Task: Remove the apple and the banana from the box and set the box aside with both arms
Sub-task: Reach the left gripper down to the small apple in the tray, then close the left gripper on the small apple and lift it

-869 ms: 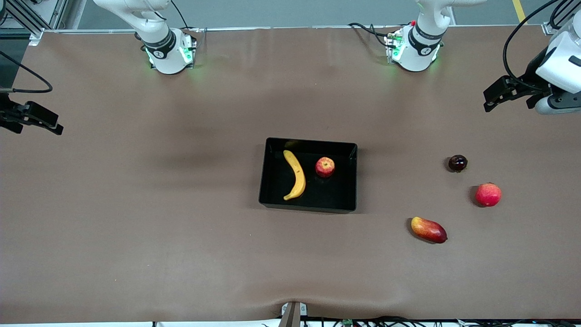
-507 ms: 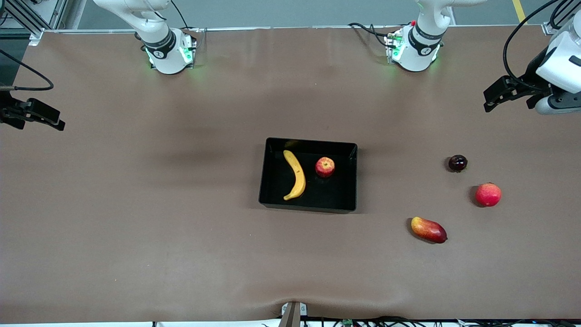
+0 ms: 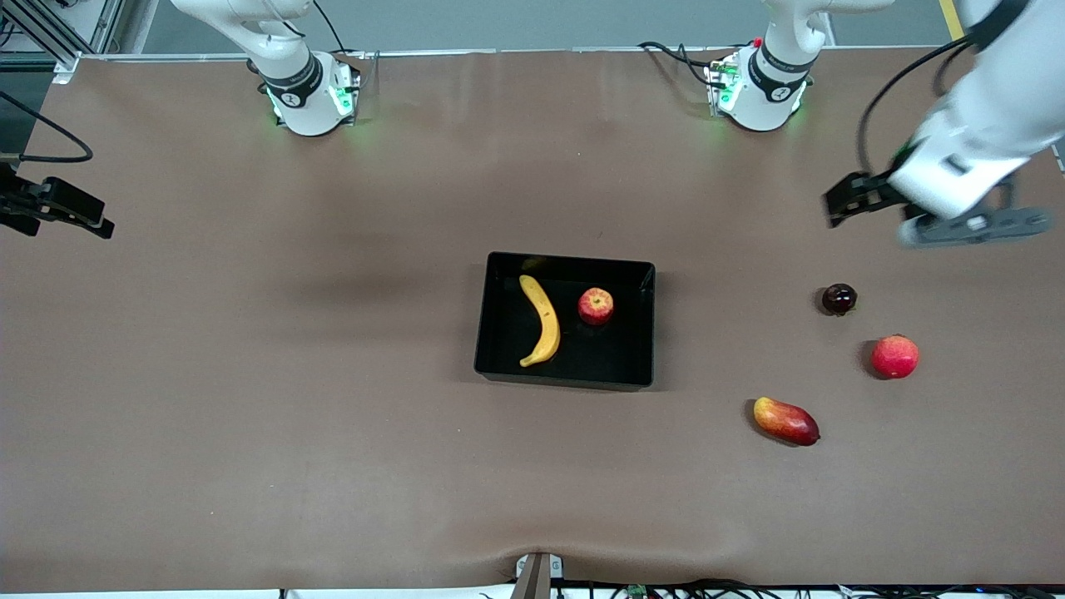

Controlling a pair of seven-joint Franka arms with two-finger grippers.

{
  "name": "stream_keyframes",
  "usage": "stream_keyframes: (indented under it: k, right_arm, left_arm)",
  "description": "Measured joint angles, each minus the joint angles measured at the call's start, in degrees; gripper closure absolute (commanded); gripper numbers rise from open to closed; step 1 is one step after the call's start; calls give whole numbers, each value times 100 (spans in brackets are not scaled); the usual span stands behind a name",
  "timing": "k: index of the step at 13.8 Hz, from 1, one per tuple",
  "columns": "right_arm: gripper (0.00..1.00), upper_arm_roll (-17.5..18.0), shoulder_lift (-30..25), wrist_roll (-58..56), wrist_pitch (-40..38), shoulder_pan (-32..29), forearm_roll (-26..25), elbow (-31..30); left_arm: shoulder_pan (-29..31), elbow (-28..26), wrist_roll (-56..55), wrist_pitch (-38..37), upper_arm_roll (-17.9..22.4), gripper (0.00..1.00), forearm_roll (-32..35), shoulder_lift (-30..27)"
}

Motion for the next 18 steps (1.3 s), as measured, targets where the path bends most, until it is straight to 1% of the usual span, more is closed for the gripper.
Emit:
stream_keyframes:
  k: [2, 6, 9, 14, 18]
  right_arm:
    - [0, 6, 1, 0, 0, 0, 0, 1]
    - [0, 12, 8, 0, 0, 1, 0, 1]
    - [0, 13, 11, 0, 0, 1, 0, 1]
    - [0, 13, 53, 0, 0, 1, 0, 1]
    - [0, 14, 74, 0, 0, 1, 0, 1]
  left_arm:
    - [-238, 5, -651, 226, -148, 0, 0, 325]
    - [-986, 1, -1947, 918, -182, 0, 26, 1024]
    - [-1474, -5, -2696, 1585, -187, 0, 224, 1628]
    - [-1940, -147, -3758, 2921, -187, 0, 385, 2650]
    - [-2209, -180, -4168, 3340, -189, 0, 423, 3200]
